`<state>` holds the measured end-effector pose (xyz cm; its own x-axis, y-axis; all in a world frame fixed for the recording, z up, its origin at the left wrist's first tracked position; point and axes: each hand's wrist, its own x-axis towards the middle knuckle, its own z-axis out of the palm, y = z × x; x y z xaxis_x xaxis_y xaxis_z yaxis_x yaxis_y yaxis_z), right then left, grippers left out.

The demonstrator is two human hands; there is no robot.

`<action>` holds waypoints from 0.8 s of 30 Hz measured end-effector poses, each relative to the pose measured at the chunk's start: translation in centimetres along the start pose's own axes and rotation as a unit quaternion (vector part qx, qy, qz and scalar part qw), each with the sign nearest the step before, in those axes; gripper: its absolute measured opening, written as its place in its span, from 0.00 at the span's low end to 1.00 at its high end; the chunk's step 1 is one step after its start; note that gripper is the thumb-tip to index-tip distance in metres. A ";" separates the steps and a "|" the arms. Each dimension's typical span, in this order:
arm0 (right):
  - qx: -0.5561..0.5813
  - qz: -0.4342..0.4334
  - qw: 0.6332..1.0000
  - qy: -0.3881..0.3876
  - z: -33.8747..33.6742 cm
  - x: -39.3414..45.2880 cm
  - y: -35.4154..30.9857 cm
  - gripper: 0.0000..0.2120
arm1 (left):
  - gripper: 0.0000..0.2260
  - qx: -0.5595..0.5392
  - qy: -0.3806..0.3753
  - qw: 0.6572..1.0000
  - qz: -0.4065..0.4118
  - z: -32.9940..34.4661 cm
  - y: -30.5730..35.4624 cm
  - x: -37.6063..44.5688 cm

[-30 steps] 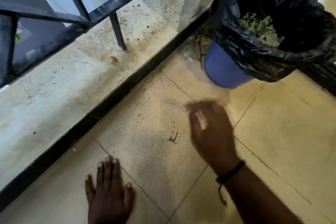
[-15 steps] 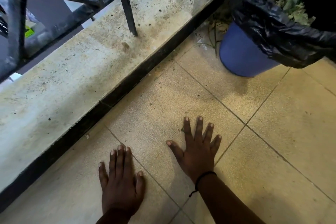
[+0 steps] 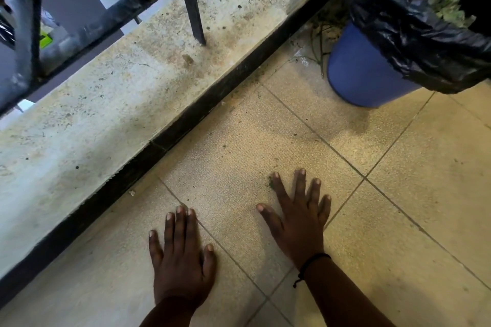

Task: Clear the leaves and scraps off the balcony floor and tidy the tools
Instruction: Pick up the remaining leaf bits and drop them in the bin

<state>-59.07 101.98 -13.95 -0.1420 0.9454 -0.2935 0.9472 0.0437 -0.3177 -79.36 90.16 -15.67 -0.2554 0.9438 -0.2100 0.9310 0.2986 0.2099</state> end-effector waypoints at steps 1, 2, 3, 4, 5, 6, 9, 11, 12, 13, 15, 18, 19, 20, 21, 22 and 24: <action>0.020 -0.001 1.000 0.020 -0.1 -0.1 0.2 0.34 | 0.33 0.000 0.001 1.000 0.000 0.0 0.0 0.0; 0.037 0.004 0.998 0.045 -0.1 -0.1 0.4 0.33 | 0.33 0.002 0.001 1.000 -0.001 0.0 0.0 0.0; 0.050 0.019 0.996 0.069 -0.2 0.0 0.6 0.35 | 0.33 0.003 0.000 1.000 -0.001 0.0 0.0 0.0; 0.060 0.045 0.993 0.087 -0.5 0.2 0.8 0.38 | 0.33 0.005 -0.001 1.000 -0.001 0.0 0.0 0.0; 0.071 0.075 0.990 0.096 -0.8 0.7 0.8 0.43 | 0.33 0.006 -0.003 1.000 -0.002 0.1 0.0 -0.1; 0.081 0.102 0.987 0.097 -1.1 1.4 0.8 0.47 | 0.33 0.006 -0.003 1.000 -0.003 0.1 0.0 0.0; 0.073 0.119 0.986 0.088 -2.2 3.7 0.6 0.55 | 0.33 0.010 0.001 1.000 -0.006 0.0 0.1 0.0; 0.073 0.120 0.986 0.089 -2.4 4.8 0.4 0.55 | 0.33 0.012 0.001 1.000 -0.006 0.0 0.1 0.0; 0.077 0.124 0.985 0.094 -2.4 5.1 0.4 0.54 | 0.33 0.013 -0.001 1.000 -0.005 0.1 0.1 0.0; 0.084 0.127 0.983 0.100 -2.3 5.1 0.4 0.53 | 0.33 0.014 -0.003 1.000 -0.005 0.1 0.0 0.0; 0.109 0.106 0.981 0.118 -2.1 4.6 0.7 0.50 | 0.33 0.014 -0.004 1.000 -0.004 0.0 0.0 0.0; 0.091 -0.009 0.988 0.128 -2.0 3.3 1.0 0.31 | 0.33 0.012 -0.004 1.000 -0.005 -0.1 0.1 0.0; 0.059 -0.043 0.990 0.123 -1.9 2.9 1.0 0.26 | 0.33 0.011 -0.004 1.000 -0.005 -0.1 0.1 0.1; 0.031 -0.061 0.990 0.123 -1.8 2.8 0.9 0.23 | 0.33 0.010 -0.005 1.000 -0.005 -0.1 0.1 0.0; 0.010 -0.058 0.990 0.128 -1.9 2.8 0.7 0.21 | 0.33 0.009 -0.005 1.000 -0.005 -0.1 0.1 0.0; 0.004 -0.035 0.992 0.122 -2.2 3.1 0.5 0.20 | 0.33 0.007 -0.006 1.000 -0.005 -0.1 0.1 0.0; 0.051 0.023 0.996 0.074 -2.7 3.9 0.3 0.22 | 0.33 0.006 -0.008 1.000 -0.005 -0.2 0.1 0.0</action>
<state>-58.58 106.55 -12.76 -0.0490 0.9831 -0.1766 0.9166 -0.0260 -0.3990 -79.31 90.24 -15.50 -0.2605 0.9386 -0.2263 0.9314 0.3060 0.1970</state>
